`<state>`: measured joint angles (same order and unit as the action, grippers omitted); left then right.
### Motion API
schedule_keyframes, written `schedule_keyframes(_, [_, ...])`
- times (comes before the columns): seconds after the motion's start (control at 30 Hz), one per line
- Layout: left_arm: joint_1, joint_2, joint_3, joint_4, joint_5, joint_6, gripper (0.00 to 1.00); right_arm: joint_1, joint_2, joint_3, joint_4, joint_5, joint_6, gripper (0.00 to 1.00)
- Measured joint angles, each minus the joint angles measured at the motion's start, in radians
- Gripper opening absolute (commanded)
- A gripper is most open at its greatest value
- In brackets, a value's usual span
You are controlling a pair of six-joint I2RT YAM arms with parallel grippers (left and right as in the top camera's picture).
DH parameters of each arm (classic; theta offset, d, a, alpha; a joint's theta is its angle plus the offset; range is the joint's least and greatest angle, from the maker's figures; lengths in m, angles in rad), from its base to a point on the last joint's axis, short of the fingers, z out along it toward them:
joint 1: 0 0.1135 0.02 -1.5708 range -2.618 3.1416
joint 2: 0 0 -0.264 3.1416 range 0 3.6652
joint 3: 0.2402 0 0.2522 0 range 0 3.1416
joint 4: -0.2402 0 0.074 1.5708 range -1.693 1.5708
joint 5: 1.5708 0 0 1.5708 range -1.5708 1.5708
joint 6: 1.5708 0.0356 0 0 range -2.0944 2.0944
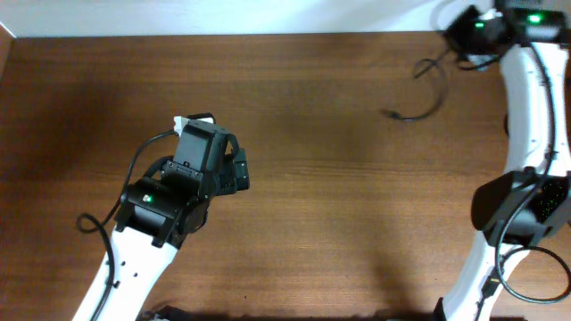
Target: Untangle cables
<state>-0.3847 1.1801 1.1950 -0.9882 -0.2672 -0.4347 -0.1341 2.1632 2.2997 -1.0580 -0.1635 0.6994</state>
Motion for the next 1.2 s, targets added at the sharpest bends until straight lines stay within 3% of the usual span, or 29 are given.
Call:
schedule_keyframes(0.23, [0.000, 0.000, 0.000, 0.000, 0.000, 0.000, 0.99, -0.208, 0.002, 0.000, 0.166, 0.111, 0.051, 0.04])
schedule_keyframes(0.43, [0.000, 0.000, 0.000, 0.000, 0.000, 0.000, 0.99, -0.225, 0.148, 0.000, 0.177, 0.156, 0.292, 0.04])
schedule_keyframes(0.47, [0.000, 0.000, 0.000, 0.000, 0.000, 0.000, 0.99, -0.225, 0.185, 0.000, 0.187, 0.143, 0.325, 0.08])
schedule_keyframes(0.5, [0.000, 0.000, 0.000, 0.000, 0.000, 0.000, 0.99, -0.225, 0.223, 0.000, 0.193, 0.123, 0.350, 0.60])
schedule_keyframes(0.53, [0.000, 0.000, 0.000, 0.000, 0.000, 0.000, 0.99, -0.225, 0.263, 0.000, 0.191, 0.106, 0.362, 0.96])
schedule_keyframes(0.57, [0.000, 0.000, 0.000, 0.000, 0.000, 0.000, 0.99, -0.225, 0.285, 0.000, 0.187, 0.094, 0.326, 0.99])
schedule_keyframes(0.8, [0.000, 0.000, 0.000, 0.000, 0.000, 0.000, 0.99, -0.270, 0.284, 0.012, 0.022, 0.054, -0.047, 0.99])
schedule_keyframes(0.93, [0.000, 0.000, 0.000, 0.001, 0.000, 0.000, 0.99, -0.271, 0.183, 0.014, -0.144, 0.092, -0.166, 0.99])
schedule_keyframes(0.97, [0.000, 0.000, 0.000, 0.001, 0.000, 0.000, 0.99, -0.271, 0.113, 0.014, -0.188, 0.088, -0.236, 0.95])
schedule_keyframes(1.0, [0.000, 0.000, 0.000, 0.001, 0.000, 0.000, 0.99, -0.271, 0.058, 0.014, -0.206, 0.076, -0.278, 0.83])
schedule_keyframes(1.03, [0.000, 0.000, 0.000, 0.001, 0.000, 0.000, 0.99, -0.270, 0.001, 0.018, -0.222, 0.051, -0.333, 0.82])
schedule_keyframes(1.07, [0.000, 0.000, 0.000, 0.001, 0.000, 0.000, 0.99, -0.270, -0.045, 0.021, -0.237, 0.020, -0.377, 0.82])
schedule_keyframes(1.13, [0.000, 0.000, 0.000, 0.000, 0.000, 0.000, 0.99, -0.266, -0.140, 0.021, -0.281, -0.079, -0.483, 0.99])
schedule_keyframes(1.2, [0.000, 0.000, 0.000, 0.002, 0.000, 0.000, 0.99, -0.241, -0.203, 0.024, -0.396, -0.213, -0.628, 0.99])
